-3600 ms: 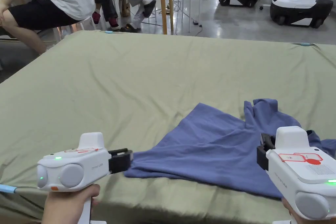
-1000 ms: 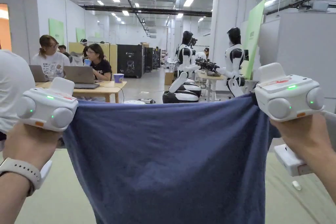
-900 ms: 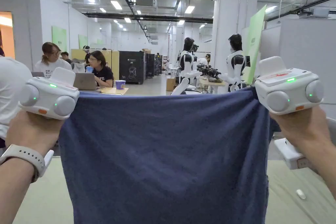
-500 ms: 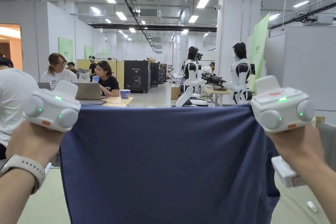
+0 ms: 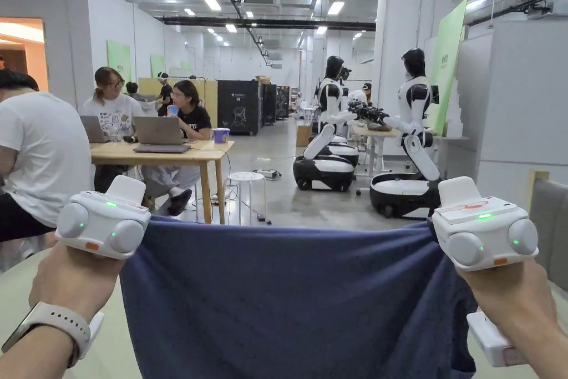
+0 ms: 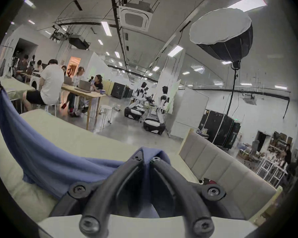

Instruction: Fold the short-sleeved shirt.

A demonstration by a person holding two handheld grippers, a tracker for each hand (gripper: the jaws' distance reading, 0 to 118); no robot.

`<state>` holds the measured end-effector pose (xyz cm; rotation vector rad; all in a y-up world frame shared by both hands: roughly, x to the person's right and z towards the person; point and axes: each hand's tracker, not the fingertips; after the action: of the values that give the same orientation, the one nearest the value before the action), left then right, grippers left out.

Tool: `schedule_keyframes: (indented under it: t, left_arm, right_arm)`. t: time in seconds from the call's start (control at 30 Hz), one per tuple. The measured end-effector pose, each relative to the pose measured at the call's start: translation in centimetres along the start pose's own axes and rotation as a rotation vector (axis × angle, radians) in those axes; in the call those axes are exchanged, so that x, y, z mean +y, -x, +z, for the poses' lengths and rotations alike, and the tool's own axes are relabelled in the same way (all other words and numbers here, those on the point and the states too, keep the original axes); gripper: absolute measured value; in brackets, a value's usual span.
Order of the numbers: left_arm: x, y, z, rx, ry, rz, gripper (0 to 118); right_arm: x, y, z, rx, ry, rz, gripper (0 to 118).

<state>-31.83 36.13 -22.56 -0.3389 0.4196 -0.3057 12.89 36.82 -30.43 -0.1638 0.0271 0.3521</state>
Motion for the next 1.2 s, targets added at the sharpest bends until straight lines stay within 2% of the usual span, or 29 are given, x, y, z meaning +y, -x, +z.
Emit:
schedule_keyframes:
  t: [0.13,0.2,0.43,0.6,0.67,0.7,0.73,0.77,0.8,0.83,0.87,0.97,1.0,1.03,1.07,1.1,1.13,1.17,1.2]
  left_arm:
    - [-5.9,-0.7,4.1,-0.055,0.041,-0.001,0]
    - [-9.7,-1.7,5.5,-0.092,0.097,-0.033,0]
    - [-25.5,-5.1,10.6,-0.216,0.337,-0.011,0]
    - [-32.0,-6.1,12.8,-0.21,0.424,0.009,0]
    - [-33.0,-5.9,13.4,-0.214,0.42,0.076,0]
    - [-33.2,-5.8,13.6,-0.205,0.398,0.111,6]
    - [-33.2,-5.8,13.7,-0.196,0.38,0.108,23]
    - [-33.1,-5.9,14.0,-0.179,0.375,0.101,66]
    - [-32.8,-6.0,14.4,-0.166,0.358,0.104,96]
    - [-32.5,-6.0,15.1,-0.164,0.312,0.117,115]
    - [-32.5,-6.0,15.2,-0.186,0.264,0.138,117]
    - [-31.3,-7.1,17.6,-0.227,0.203,0.152,107]
    - [-31.0,-7.7,18.7,-0.243,0.185,0.148,101]
    - [-30.9,-8.3,19.2,-0.269,0.162,0.143,91]
    - [-30.7,-8.9,19.8,-0.292,0.143,0.129,72]
    - [-30.6,-9.4,20.1,-0.3,0.134,0.119,48]
    - [-30.8,-10.2,20.6,-0.296,0.127,0.11,22]
    - [-30.8,-10.9,20.8,-0.293,0.12,0.101,0]
    - [-30.8,-11.4,20.8,-0.286,0.114,0.096,0]
  right_arm:
    - [-6.0,0.4,4.0,0.049,0.127,0.006,3]
    - [-10.1,0.9,5.3,0.071,0.191,0.005,3]
    - [-24.8,3.3,10.3,0.18,0.478,0.023,3]
    - [-29.6,3.8,12.2,0.21,0.529,0.01,3]
    - [-30.1,3.8,12.8,0.222,0.517,-0.008,5]
    - [-30.1,3.7,12.9,0.231,0.494,-0.031,13]
    - [-30.1,3.7,13.0,0.25,0.469,-0.056,33]
    - [-30.1,3.7,13.3,0.256,0.472,-0.053,77]
    - [-30.0,3.8,13.5,0.264,0.483,-0.057,102]
    - [-29.9,4.0,13.8,0.278,0.495,-0.061,113]
    - [-29.8,4.1,14.5,0.293,0.482,-0.067,112]
    - [-28.9,4.6,17.2,0.289,0.416,-0.127,107]
    - [-28.6,4.8,18.2,0.294,0.393,-0.158,104]
    - [-28.4,5.1,19.5,0.324,0.359,-0.198,95]
    - [-28.3,5.3,20.8,0.355,0.32,-0.245,69]
    - [-28.3,5.7,21.7,0.356,0.296,-0.272,32]
    - [-28.3,6.3,22.5,0.339,0.285,-0.28,0]
    - [-28.4,7.1,23.1,0.318,0.278,-0.261,0]
    - [-28.6,7.6,23.5,0.276,0.255,-0.233,0]
